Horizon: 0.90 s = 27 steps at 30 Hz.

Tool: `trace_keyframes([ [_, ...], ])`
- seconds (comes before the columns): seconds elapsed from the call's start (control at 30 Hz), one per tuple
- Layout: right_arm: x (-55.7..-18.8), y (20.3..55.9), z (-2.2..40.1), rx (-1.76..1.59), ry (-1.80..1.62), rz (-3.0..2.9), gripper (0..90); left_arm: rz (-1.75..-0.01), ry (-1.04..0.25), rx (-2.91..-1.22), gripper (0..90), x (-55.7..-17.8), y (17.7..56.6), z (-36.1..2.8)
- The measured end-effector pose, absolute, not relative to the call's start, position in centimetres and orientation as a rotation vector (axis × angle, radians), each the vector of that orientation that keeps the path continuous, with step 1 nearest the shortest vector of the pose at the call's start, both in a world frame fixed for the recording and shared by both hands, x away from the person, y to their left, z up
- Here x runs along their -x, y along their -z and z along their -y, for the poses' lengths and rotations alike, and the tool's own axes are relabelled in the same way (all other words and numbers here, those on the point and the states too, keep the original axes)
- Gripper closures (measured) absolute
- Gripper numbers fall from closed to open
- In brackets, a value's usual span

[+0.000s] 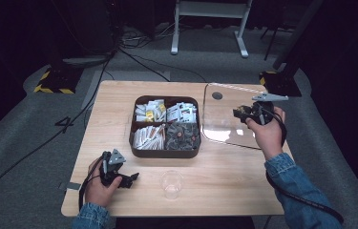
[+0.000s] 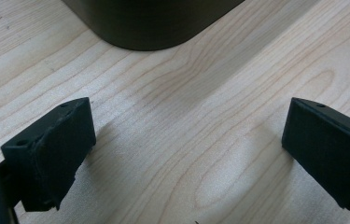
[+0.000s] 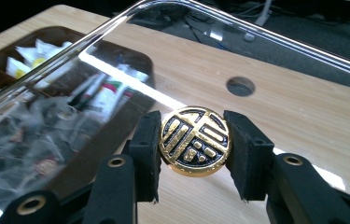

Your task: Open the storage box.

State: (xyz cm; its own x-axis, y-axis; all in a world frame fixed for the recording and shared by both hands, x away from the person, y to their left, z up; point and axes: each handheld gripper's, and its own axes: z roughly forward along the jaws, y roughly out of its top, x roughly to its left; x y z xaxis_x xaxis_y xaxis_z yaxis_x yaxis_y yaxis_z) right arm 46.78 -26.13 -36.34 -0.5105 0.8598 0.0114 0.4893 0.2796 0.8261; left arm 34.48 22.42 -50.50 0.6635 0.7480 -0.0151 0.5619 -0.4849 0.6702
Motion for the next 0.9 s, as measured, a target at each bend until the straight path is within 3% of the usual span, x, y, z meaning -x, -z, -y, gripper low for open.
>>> trace_keyframes([
  [0.9, -48.4, 43.2, 32.1, -1.296, -0.975, -2.105, 58.9, -1.01, -0.366, -2.221, 3.2, -34.5, 50.5, -22.4],
])
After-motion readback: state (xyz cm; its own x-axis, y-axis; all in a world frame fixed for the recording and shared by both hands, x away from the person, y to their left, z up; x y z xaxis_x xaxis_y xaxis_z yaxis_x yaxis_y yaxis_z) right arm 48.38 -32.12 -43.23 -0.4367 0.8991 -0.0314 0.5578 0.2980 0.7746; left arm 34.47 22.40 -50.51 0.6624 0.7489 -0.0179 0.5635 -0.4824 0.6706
